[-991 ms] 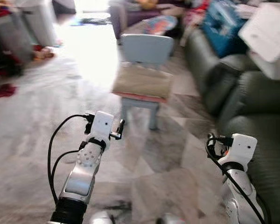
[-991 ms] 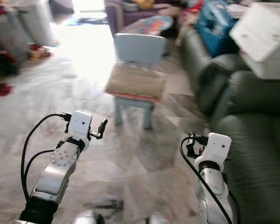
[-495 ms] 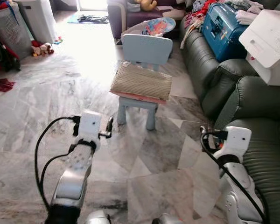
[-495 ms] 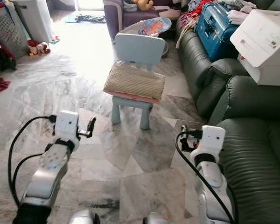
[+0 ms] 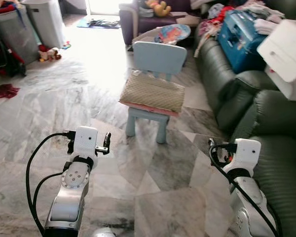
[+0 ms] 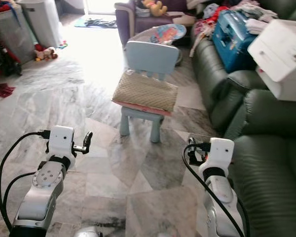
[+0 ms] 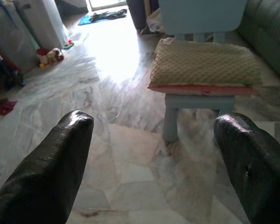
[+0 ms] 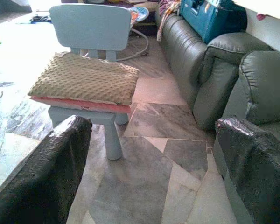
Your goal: Move the pillow to the sofa
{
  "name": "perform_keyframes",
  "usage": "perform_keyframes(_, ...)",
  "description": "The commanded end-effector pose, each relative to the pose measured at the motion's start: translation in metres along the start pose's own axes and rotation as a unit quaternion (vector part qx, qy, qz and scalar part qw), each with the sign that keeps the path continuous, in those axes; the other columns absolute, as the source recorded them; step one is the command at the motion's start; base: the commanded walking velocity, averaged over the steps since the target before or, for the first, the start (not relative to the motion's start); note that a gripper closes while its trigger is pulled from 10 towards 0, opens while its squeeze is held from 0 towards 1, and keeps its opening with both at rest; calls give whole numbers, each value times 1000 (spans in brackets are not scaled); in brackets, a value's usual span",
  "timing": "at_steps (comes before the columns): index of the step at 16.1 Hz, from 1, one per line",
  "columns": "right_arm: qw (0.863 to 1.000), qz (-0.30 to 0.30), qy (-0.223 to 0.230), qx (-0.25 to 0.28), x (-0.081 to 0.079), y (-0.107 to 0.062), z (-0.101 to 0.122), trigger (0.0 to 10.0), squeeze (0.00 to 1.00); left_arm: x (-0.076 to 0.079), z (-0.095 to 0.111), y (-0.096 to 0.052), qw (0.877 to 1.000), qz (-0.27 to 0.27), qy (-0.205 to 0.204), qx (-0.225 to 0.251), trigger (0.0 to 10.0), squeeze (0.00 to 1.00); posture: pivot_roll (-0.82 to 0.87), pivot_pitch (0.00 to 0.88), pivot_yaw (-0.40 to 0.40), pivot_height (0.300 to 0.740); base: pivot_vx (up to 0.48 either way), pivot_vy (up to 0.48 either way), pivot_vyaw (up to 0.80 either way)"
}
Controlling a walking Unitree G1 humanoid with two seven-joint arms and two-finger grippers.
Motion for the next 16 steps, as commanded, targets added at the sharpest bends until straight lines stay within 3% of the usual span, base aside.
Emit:
perform_keyframes(1,1000,1,2,14,-2,3,6,10000,0,1,5,1,1000,-3,3,6,10000,0,-18,0,-25,740,349,0,0)
perform_keyframes(16,1000,21,-9,22,-5,9,8,10000,0,1,8,6,1000,6,1,11,10000,0,-12,0,-43,740,432,0,0)
Point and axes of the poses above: a point about 5 cm out from each wrist's last joint towards the gripper, its own y axis pointing out of the wrist towards the gripper, its own z axis along the axis of the wrist's last joint, x = y × z, the point moved 1 cm from there along y, pointing out of the wrist towards the gripper, and after that the axes turned 8 degrees about -y, right-handed, at the moved point
